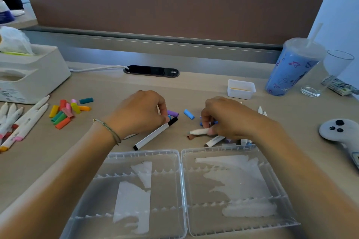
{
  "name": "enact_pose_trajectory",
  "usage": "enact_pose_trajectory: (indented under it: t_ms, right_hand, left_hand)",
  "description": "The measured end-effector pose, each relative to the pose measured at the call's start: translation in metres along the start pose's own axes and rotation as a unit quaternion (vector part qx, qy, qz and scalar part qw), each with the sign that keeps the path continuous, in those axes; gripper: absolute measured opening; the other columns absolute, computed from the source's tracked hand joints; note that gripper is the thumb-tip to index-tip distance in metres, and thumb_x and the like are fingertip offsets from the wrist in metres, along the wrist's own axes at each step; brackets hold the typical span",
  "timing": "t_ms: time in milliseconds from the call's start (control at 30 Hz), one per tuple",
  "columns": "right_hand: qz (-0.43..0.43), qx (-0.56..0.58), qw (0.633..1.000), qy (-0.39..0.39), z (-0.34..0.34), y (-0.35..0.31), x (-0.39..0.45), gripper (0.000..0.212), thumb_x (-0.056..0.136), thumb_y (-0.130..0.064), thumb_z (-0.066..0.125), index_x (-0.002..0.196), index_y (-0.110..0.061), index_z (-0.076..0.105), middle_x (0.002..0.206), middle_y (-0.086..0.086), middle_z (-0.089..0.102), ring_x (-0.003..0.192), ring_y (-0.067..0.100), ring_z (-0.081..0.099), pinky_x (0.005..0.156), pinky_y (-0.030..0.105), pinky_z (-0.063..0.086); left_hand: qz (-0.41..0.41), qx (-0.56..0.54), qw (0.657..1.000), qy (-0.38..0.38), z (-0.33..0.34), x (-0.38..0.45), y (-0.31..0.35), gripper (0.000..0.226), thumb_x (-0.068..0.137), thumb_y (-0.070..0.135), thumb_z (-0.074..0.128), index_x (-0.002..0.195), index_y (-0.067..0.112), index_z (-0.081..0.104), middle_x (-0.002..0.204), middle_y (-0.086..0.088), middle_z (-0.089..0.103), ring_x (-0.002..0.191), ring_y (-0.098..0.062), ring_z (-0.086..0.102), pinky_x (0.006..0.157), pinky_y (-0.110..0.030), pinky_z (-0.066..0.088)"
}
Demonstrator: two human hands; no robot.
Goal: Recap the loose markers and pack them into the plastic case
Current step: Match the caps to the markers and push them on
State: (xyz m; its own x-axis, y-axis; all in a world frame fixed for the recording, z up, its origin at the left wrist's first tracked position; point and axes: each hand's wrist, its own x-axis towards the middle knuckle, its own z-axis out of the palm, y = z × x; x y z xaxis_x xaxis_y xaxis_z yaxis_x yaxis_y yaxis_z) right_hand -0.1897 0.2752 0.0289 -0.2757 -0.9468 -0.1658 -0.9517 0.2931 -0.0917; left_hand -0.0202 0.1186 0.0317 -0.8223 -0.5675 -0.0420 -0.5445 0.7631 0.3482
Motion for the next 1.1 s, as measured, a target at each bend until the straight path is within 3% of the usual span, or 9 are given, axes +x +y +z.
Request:
enact_pose_trajectory:
  t_ms: [100, 233, 367, 467, 533, 633, 733, 900, 1100]
  right_hand:
    - [0.007, 0.126, 0.991, 0.038, -0.012, 0.008, -0.004, 0.008, 0.088, -0.022, 0.077, 0.092, -0.027, 0.072, 0.093, -0.010, 0.064, 0.089, 0.010, 0.058, 0.075, 0.029, 0.049]
    - [0.011, 0.369, 0.925, 0.092, -0.018, 0.005, -0.003, 0.009, 0.088, -0.006, 0.076, 0.090, -0.014, 0.073, 0.079, 0.000, 0.077, 0.072, 0.011, 0.071, 0.073, 0.029, 0.058]
    - [0.023, 0.471, 0.873, 0.123, -0.013, -0.007, 0.002, 0.006, 0.085, -0.004, 0.078, 0.088, -0.007, 0.073, 0.076, 0.009, 0.078, 0.065, 0.014, 0.072, 0.067, 0.026, 0.057]
    - [0.021, 0.506, 0.852, 0.128, -0.014, -0.010, 0.003, 0.005, 0.089, -0.007, 0.075, 0.091, -0.002, 0.074, 0.080, 0.010, 0.079, 0.069, 0.015, 0.073, 0.066, 0.021, 0.058]
    - [0.037, 0.463, 0.873, 0.146, -0.012, -0.004, 0.006, 0.009, 0.093, -0.012, 0.071, 0.089, -0.007, 0.077, 0.081, 0.004, 0.079, 0.073, 0.015, 0.073, 0.070, 0.024, 0.059]
    - [0.070, 0.295, 0.936, 0.178, -0.007, 0.006, 0.020, 0.009, 0.091, -0.012, 0.072, 0.086, -0.016, 0.079, 0.081, -0.004, 0.076, 0.078, 0.011, 0.070, 0.076, 0.028, 0.058]
    - [0.069, 0.190, 0.971, 0.130, -0.004, 0.000, 0.037, 0.008, 0.089, -0.014, 0.074, 0.094, -0.019, 0.077, 0.078, -0.009, 0.066, 0.076, 0.012, 0.062, 0.063, 0.019, 0.044]
    - [0.024, 0.087, 0.993, 0.079, 0.005, -0.013, 0.059, 0.020, 0.083, -0.033, 0.082, 0.097, -0.023, 0.072, 0.079, -0.009, 0.057, 0.078, 0.015, 0.057, 0.067, 0.027, 0.040]
    - [-0.020, 0.038, 0.998, 0.050, 0.004, -0.017, 0.062, 0.014, 0.088, -0.020, 0.073, 0.103, -0.020, 0.072, 0.081, -0.007, 0.056, 0.082, 0.016, 0.055, 0.070, 0.026, 0.041]
  left_hand:
    - [0.011, -0.042, 0.999, -0.021, -0.003, 0.001, 0.002, 0.006, 0.089, 0.024, 0.072, 0.091, 0.029, 0.074, 0.085, 0.007, 0.068, 0.080, -0.012, 0.064, 0.065, -0.022, 0.047]
    - [0.018, -0.304, 0.950, -0.064, -0.002, -0.003, 0.016, 0.017, 0.087, 0.021, 0.077, 0.103, 0.018, 0.076, 0.085, -0.004, 0.076, 0.076, -0.018, 0.074, 0.061, -0.021, 0.058]
    - [0.003, -0.440, 0.898, -0.001, 0.004, -0.003, 0.027, 0.017, 0.090, 0.020, 0.073, 0.101, 0.009, 0.075, 0.085, -0.008, 0.077, 0.073, -0.021, 0.074, 0.059, -0.024, 0.058]
    - [-0.019, -0.465, 0.885, 0.022, 0.004, -0.002, 0.027, 0.016, 0.093, 0.020, 0.069, 0.099, 0.007, 0.075, 0.086, -0.008, 0.076, 0.072, -0.020, 0.073, 0.058, -0.022, 0.056]
    - [-0.034, -0.470, 0.882, 0.014, 0.000, -0.001, 0.025, 0.016, 0.096, 0.018, 0.065, 0.100, 0.006, 0.075, 0.087, -0.009, 0.077, 0.073, -0.022, 0.074, 0.059, -0.023, 0.058]
    - [-0.053, -0.476, 0.878, -0.001, -0.010, -0.001, 0.018, 0.016, 0.099, 0.017, 0.060, 0.098, 0.007, 0.073, 0.083, -0.009, 0.077, 0.074, -0.024, 0.076, 0.059, -0.024, 0.060]
    - [-0.073, -0.487, 0.870, -0.003, -0.017, -0.001, 0.012, 0.018, 0.101, 0.017, 0.056, 0.100, 0.005, 0.070, 0.082, -0.010, 0.078, 0.074, -0.025, 0.077, 0.060, -0.025, 0.061]
    - [-0.085, -0.467, 0.880, -0.019, -0.016, -0.001, 0.009, 0.019, 0.102, 0.018, 0.054, 0.104, 0.005, 0.068, 0.083, -0.011, 0.078, 0.075, -0.026, 0.077, 0.062, -0.028, 0.061]
    - [-0.082, -0.452, 0.888, -0.011, -0.017, 0.001, 0.007, 0.020, 0.102, 0.019, 0.055, 0.103, 0.005, 0.070, 0.081, -0.012, 0.077, 0.071, -0.026, 0.076, 0.059, -0.026, 0.061]
